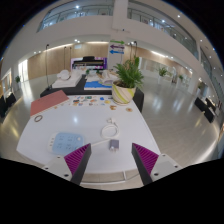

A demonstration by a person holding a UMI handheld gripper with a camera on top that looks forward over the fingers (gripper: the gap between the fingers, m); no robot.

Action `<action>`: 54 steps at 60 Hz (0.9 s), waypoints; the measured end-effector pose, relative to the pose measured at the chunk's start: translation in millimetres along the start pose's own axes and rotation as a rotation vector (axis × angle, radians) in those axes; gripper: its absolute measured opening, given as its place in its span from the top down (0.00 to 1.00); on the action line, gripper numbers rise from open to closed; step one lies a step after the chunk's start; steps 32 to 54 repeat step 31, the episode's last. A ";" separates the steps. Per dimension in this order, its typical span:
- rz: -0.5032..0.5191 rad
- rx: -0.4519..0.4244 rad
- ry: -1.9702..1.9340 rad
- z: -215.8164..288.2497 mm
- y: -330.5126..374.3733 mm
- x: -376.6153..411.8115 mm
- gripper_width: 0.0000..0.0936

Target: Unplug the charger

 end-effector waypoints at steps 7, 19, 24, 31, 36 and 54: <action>0.012 0.032 0.002 -6.7 73.9 12.4 0.10; 0.034 0.023 0.001 -15.3 133.5 23.4 0.10; 0.033 0.025 -0.001 -18.4 138.4 24.1 0.09; 0.027 0.026 0.014 -21.8 138.0 24.3 0.09; 0.027 0.026 0.014 -21.8 138.0 24.3 0.09; 0.027 0.026 0.014 -21.8 138.0 24.3 0.09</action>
Point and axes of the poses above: the point between the fingertips, and its own axes, seen from behind it with the camera up: x to the left, z up, y backward, against the way the camera looks, the point moved 10 cm from there along y, backward, against the way the camera looks, and after that the axes turned 6 degrees about z, right-handed, at the moved point
